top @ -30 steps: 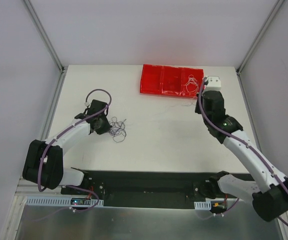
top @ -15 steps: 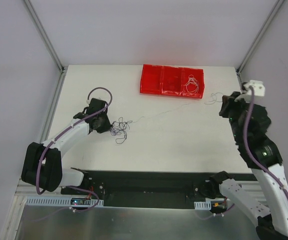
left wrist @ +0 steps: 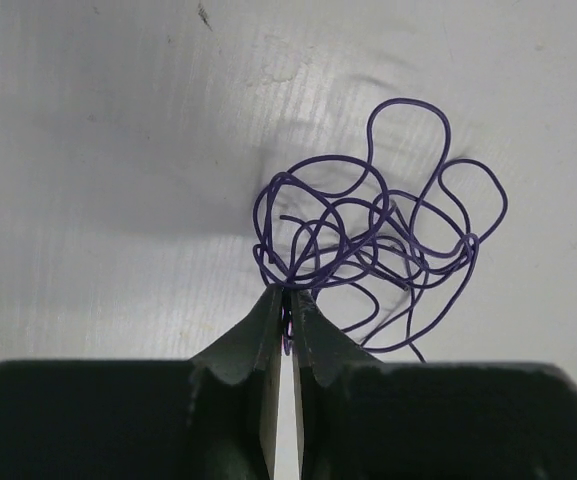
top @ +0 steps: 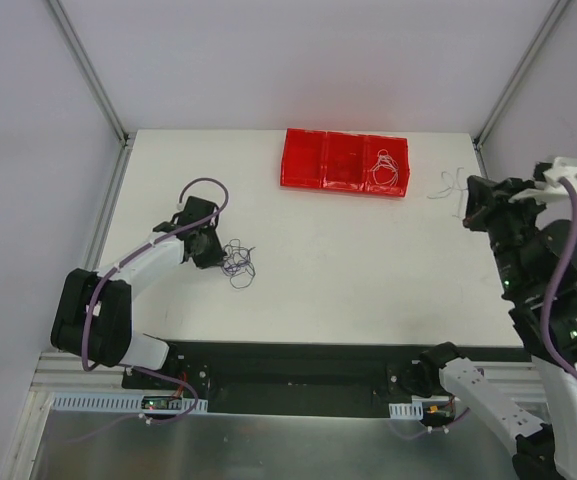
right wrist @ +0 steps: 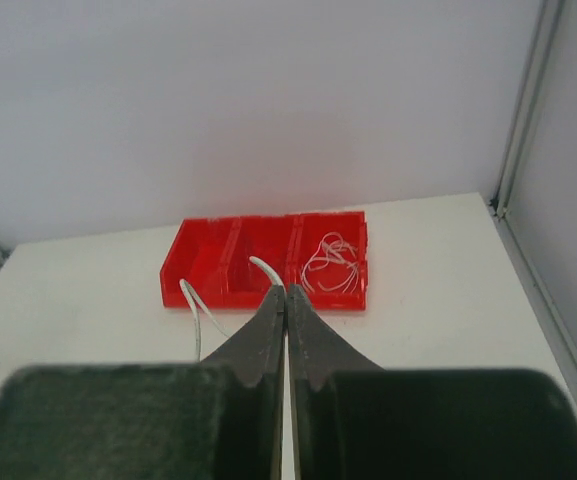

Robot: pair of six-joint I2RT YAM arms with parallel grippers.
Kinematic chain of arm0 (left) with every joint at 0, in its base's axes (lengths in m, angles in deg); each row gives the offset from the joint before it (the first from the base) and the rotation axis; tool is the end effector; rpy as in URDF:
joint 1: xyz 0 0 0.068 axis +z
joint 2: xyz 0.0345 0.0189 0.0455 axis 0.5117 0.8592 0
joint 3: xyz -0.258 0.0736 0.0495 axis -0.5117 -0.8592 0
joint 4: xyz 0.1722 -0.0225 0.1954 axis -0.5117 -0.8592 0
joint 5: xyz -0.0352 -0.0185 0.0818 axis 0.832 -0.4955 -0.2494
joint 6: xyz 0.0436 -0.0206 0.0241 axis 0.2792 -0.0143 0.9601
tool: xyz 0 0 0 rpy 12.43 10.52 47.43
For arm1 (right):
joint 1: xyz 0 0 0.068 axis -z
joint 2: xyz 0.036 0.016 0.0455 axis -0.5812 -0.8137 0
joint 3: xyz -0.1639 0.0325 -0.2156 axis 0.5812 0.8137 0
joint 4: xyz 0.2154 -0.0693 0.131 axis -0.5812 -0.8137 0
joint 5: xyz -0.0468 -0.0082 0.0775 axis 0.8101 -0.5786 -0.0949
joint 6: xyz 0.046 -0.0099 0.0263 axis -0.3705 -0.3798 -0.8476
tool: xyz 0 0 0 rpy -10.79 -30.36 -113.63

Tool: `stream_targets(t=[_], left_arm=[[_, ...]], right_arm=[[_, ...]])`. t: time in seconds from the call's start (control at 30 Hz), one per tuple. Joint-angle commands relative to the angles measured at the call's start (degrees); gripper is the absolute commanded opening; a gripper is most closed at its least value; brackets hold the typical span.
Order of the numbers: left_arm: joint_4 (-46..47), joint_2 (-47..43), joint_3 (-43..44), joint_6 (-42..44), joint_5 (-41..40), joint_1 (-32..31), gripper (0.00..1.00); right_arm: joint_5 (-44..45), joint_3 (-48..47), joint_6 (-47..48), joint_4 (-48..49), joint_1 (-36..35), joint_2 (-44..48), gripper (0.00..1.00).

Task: Untangle the cables

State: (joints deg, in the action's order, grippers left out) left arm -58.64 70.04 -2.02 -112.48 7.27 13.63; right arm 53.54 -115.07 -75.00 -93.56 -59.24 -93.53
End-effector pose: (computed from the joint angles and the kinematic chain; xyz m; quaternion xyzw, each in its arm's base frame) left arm 0.2635 -0.0812 0.1927 -0.1600 0.9406 -0.1331 0.2684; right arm 0.0703 0.0165 0.5030 -0.0228 0.6315 -0.0103 0.7750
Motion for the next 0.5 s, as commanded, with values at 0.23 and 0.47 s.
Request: stream_targets(t=[0.23,0.47], left_arm=[[-1.35,-9.55,5.0,7.37,9.19,0.45,0.68],[-4.6,-16.41,9.65,11.33,13.5,0.45,0.9]], right_arm=[[-9.51,6.19,-0.36,-0.11,0.24,-7.11,0.01],[-15.4,2.85,-1.51,-1.25,0.32,-9.75,0.01]])
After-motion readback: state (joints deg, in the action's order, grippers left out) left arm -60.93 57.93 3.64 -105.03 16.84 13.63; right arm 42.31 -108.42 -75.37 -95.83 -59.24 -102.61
